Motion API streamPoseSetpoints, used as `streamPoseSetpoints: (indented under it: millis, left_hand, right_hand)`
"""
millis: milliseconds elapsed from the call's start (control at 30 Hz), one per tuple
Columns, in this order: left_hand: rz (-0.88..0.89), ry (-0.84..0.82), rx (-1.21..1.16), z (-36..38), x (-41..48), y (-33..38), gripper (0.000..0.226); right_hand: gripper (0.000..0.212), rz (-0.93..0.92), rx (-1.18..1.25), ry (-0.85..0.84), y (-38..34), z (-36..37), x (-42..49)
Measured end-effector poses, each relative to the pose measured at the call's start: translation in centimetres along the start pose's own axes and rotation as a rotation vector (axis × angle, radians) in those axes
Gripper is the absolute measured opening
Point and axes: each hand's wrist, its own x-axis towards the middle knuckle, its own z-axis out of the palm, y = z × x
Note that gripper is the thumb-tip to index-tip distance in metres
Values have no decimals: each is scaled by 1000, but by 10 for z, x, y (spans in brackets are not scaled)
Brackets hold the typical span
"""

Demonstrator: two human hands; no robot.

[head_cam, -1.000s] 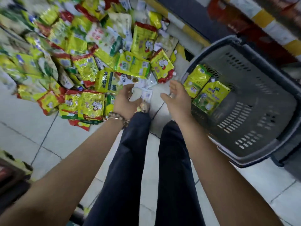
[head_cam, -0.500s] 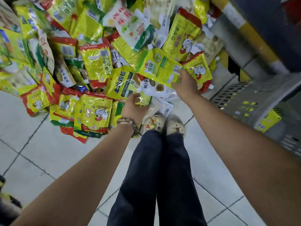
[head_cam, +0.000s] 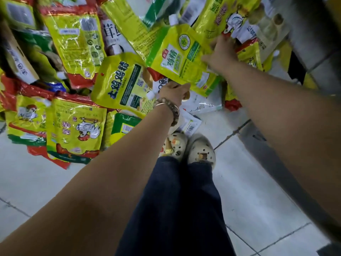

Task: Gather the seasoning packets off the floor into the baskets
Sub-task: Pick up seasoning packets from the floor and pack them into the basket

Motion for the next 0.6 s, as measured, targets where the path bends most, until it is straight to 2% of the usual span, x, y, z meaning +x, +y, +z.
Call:
streamPoseSetpoints:
  millis: [133, 200, 267, 300, 367, 433, 500, 600]
  left_hand:
    - [-62, 78, -323, 6, -1, 11, 19]
    - [-70, 134, -433, 8, -6, 17, 47]
    - [-81, 203, -331, 9, -14, 24, 83]
    - [-76, 239, -230, 8, -14, 23, 87]
    - [-30, 276, -99, 5, -14, 19, 78]
    - [31, 281, -74, -1, -17, 18, 70]
    - [99, 303, -123, -5, -22, 19, 55]
    - [189, 346, -138, -9, -26, 15, 35]
  right_hand:
    - [44, 54, 212, -72, 6, 5, -11]
    - [33, 75, 334, -97, 10, 13, -26]
    - [23, 73, 399, -91, 17, 23, -39]
    - [20, 70, 422, -90, 20, 27, -42]
    - [15, 100, 497, -63, 23, 24, -43]
    - [15, 179, 628, 39, 24, 13, -36]
    - [25, 254, 745, 130, 22, -2, -18]
    - [43, 323, 756, 151, 16, -19, 12]
